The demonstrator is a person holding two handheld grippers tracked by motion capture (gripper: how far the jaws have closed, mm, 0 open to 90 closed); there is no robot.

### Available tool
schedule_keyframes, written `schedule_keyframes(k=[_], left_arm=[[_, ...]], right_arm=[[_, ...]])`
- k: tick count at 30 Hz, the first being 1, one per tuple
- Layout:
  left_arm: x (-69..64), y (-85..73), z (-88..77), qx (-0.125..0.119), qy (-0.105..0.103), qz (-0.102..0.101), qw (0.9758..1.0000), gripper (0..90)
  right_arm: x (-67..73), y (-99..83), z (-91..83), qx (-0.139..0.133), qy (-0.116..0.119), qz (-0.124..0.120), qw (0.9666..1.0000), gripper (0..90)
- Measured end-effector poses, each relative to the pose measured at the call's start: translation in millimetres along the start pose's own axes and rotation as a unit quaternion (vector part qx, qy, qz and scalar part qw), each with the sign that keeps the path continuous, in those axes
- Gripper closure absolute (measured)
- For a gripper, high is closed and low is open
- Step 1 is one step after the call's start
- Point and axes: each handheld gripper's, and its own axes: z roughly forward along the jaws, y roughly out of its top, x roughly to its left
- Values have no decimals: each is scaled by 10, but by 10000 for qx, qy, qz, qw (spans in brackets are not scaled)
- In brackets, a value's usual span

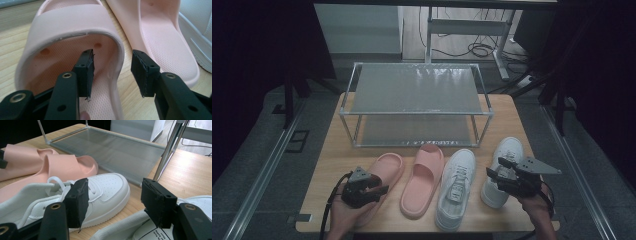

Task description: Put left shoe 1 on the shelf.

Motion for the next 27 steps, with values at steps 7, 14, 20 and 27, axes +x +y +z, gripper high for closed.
schedule_keyframes(k=[7,14,20,27], left_arm=[[-40,46,119,43,81,50,9999,616],[-77,52,206,101,261,110,9995,791],[-100,56,175,1,438,149,9989,832],[-60,100,93,-64,412,131,9990,845]], right_arm=[[8,-1,9,7,5,-21,10000,395],[-8,-5,4,32,5,-8,10000,395],[-15,-3,1,11,-5,16,10000,393],[4,16,-10,-22,-11,-10,10000,389]])
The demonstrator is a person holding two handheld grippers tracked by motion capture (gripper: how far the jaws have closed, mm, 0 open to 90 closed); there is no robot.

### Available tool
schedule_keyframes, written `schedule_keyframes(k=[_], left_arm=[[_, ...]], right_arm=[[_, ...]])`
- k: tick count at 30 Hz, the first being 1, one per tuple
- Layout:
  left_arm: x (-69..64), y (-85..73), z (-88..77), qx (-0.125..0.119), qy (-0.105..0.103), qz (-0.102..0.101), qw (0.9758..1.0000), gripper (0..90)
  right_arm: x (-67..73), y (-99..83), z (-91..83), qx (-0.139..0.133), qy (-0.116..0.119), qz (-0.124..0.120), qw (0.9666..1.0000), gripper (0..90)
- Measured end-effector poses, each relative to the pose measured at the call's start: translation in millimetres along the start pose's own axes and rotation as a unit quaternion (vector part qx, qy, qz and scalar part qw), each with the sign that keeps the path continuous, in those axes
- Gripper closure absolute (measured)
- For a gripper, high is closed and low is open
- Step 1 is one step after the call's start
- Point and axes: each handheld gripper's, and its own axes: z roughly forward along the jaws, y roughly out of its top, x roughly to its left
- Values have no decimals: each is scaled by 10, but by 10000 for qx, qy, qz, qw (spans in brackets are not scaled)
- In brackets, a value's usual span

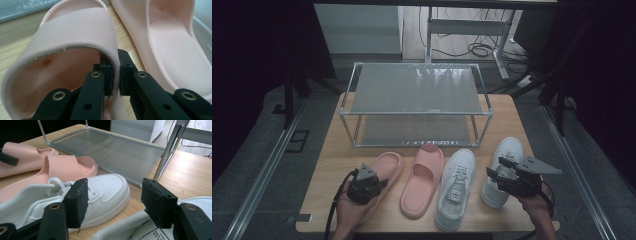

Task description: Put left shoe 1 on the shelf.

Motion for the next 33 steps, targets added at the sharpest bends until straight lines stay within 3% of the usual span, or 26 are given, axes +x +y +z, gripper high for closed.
schedule_keyframes(k=[10,16,22,33], left_arm=[[68,184,-136,-242,46,-4,9997,845],[62,323,-167,-308,82,124,9994,845],[90,489,-111,-309,58,172,9994,843],[174,810,49,-335,246,270,9988,842]], right_arm=[[-10,13,-38,-58,-12,6,10000,389],[-9,14,-38,-58,-14,-6,10000,389],[-11,9,-28,-30,-11,-17,10000,389],[-13,18,-50,-59,-28,-7,10000,389]])
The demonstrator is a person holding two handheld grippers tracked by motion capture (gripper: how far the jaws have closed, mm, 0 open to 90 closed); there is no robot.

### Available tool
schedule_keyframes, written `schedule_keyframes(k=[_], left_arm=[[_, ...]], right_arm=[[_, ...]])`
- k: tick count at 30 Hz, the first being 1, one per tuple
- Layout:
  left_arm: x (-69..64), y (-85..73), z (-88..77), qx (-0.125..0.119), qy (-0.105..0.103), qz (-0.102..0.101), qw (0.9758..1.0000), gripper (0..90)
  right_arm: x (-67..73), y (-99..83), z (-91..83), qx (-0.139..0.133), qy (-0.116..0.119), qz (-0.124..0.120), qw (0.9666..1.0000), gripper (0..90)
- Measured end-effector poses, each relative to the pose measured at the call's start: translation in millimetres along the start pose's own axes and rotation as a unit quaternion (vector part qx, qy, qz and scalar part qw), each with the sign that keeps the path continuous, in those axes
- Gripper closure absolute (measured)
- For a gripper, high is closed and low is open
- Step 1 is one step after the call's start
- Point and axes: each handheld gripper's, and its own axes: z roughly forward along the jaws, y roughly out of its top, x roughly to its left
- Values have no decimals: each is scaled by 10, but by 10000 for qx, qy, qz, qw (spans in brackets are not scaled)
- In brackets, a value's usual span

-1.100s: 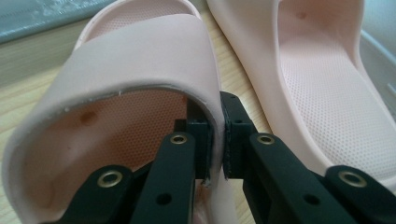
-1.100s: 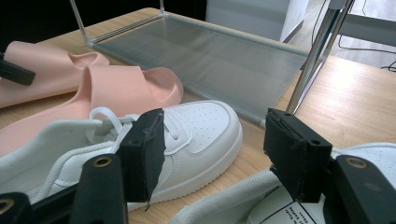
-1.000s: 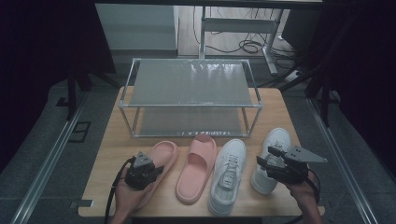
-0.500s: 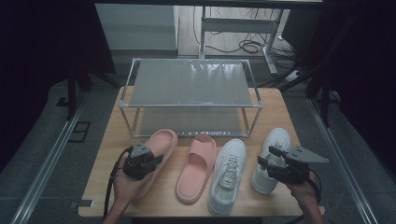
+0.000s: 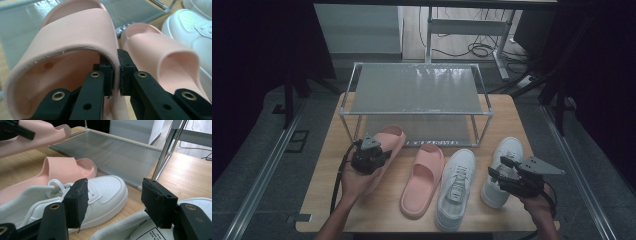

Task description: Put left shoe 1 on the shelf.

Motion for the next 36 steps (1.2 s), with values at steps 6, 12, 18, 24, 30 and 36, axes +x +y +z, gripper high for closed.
schedule_keyframes(k=[6,12,18,24,30,36], left_arm=[[28,128,200,43,141,60,9999,841],[32,277,481,133,267,113,9995,841],[39,412,712,196,466,165,9986,839],[73,460,927,212,701,103,9973,837],[61,496,1039,86,912,143,9957,836],[22,497,1084,-44,1035,193,9944,825]], right_arm=[[-16,-10,7,6,-12,19,10000,389],[-14,-12,14,14,-17,4,10000,389],[-19,-20,25,30,-16,9,10000,389],[-23,-21,28,35,-9,10,10000,389],[-33,-18,12,26,-22,4,10000,389],[-40,-12,-16,-16,-51,21,10000,389]])
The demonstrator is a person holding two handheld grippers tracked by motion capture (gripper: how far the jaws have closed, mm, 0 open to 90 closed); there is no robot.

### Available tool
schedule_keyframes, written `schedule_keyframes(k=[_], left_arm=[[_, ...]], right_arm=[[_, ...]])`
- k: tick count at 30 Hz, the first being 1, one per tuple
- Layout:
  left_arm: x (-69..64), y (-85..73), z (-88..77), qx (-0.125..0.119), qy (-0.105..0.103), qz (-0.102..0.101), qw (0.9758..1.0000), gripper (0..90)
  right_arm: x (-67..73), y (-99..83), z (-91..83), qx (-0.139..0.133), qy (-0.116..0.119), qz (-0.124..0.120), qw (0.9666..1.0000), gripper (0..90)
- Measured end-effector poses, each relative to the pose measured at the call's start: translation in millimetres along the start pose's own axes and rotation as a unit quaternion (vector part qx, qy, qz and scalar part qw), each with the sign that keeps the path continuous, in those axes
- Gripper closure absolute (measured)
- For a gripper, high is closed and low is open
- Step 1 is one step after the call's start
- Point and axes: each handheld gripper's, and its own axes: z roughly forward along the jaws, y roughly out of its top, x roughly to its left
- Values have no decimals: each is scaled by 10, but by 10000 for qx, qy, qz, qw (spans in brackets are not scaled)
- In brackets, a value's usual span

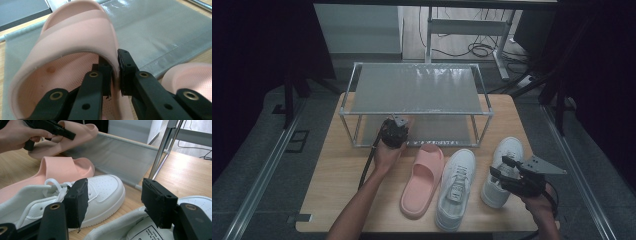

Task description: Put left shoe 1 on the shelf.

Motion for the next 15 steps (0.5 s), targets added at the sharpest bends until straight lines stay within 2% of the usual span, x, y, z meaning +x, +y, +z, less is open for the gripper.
schedule_keyframes(k=[7,8,15], left_arm=[[-21,-82,33,127,-45,-33,9999,830],[-16,-101,49,152,-91,9,9998,830],[-12,-150,154,298,-53,-40,9995,829]], right_arm=[[3,0,5,8,8,6,10000,389],[5,-1,9,9,7,-8,10000,390],[9,-1,16,16,11,-17,10000,389]])
